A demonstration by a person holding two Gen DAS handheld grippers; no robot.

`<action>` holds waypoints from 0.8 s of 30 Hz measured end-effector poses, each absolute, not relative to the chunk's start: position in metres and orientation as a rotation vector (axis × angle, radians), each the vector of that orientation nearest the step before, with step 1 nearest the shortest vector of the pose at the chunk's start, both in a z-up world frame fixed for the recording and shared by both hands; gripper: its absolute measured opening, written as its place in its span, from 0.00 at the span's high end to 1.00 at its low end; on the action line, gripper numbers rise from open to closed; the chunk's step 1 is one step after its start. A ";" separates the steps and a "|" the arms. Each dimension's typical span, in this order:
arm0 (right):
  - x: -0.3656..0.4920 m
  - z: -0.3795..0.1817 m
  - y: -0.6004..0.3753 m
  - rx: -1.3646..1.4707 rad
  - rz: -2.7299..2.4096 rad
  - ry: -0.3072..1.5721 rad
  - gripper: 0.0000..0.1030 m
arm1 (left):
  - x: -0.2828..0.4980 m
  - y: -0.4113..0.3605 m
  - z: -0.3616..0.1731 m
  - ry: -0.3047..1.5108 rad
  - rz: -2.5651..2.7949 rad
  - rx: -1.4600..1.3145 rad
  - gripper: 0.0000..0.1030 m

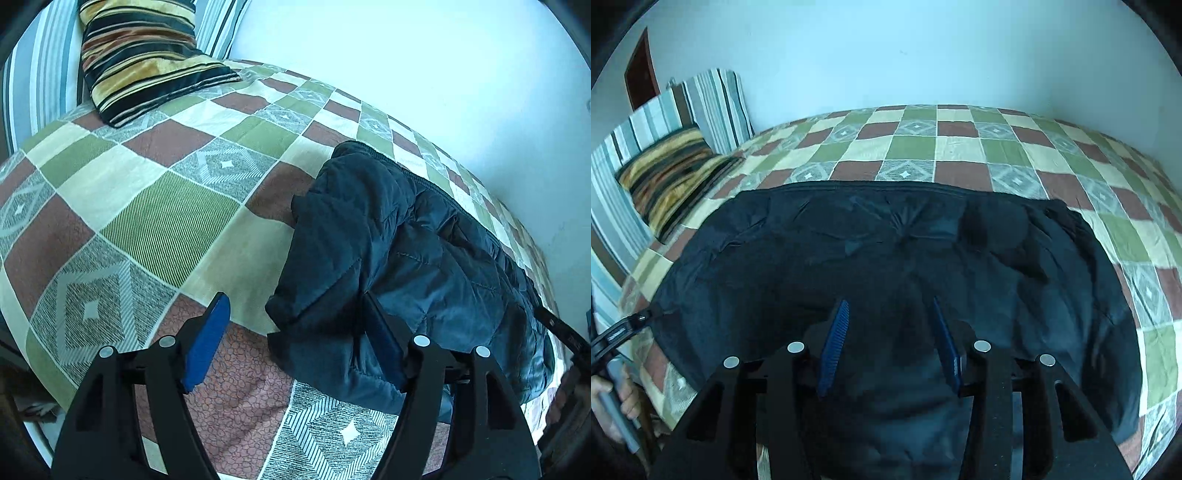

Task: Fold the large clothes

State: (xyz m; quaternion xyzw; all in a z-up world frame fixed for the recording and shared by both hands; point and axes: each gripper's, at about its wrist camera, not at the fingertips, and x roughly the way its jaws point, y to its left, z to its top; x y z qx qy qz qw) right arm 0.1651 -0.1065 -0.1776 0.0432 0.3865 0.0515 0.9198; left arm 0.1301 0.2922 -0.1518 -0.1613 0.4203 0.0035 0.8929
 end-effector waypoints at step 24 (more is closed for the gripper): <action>0.187 -0.235 -0.064 -0.009 -0.051 0.849 0.55 | 0.185 0.294 -0.148 0.907 -0.131 -0.329 0.28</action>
